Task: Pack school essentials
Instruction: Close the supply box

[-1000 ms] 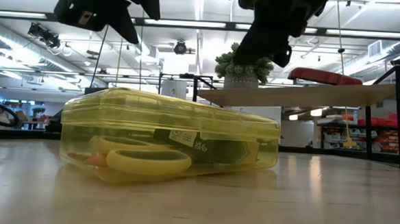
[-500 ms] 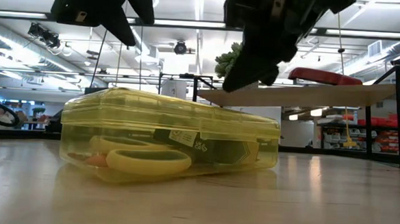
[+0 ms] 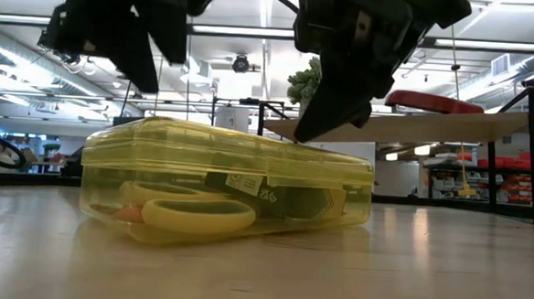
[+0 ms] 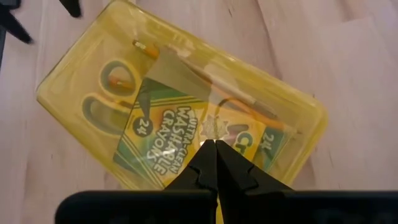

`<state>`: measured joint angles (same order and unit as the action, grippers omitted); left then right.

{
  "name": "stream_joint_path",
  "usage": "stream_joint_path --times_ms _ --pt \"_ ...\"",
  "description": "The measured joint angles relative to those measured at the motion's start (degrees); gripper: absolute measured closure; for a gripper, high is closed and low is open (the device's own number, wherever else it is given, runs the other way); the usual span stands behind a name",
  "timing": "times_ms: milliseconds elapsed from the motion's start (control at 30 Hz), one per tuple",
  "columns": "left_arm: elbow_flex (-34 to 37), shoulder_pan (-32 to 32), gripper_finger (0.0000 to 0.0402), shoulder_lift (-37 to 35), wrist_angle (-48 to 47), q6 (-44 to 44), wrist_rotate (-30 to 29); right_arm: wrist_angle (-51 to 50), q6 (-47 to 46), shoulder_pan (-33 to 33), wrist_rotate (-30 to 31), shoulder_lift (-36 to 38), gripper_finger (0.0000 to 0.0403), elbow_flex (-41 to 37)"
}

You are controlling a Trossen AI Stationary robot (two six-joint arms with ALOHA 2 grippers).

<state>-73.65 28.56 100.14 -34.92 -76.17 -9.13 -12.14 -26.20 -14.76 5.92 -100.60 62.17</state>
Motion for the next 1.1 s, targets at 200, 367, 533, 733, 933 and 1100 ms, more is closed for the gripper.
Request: stream_joint_path --times_ms 200,367,533,733,933,1100 --pt "0.0 -0.1 0.0230 1.5 0.5 0.1 0.4 -1.2 -1.7 0.0 0.0 0.0 0.0397 0.0" --pt "0.0 -0.1 0.0230 1.9 0.6 0.3 0.5 -1.2 -3.4 0.0 0.0 0.1 0.0397 -1.8" --pt "0.0 -0.2 0.0230 2.7 0.4 1.1 0.6 -0.5 -6.7 -0.9 -0.4 0.3 0.0397 -3.1" --pt "0.0 -1.1 0.0230 3.8 -1.9 3.7 0.7 -0.8 -7.3 -3.2 -0.4 0.3 0.0397 -3.2" --pt "-0.2 -3.2 0.0230 4.4 -2.9 8.4 1.3 -1.0 -12.5 -4.9 -0.2 0.3 0.0397 -3.2" --pt "-0.1 -5.9 0.0230 4.4 -3.6 12.8 1.3 -1.3 -16.8 -6.4 0.6 0.3 0.0397 -3.3"
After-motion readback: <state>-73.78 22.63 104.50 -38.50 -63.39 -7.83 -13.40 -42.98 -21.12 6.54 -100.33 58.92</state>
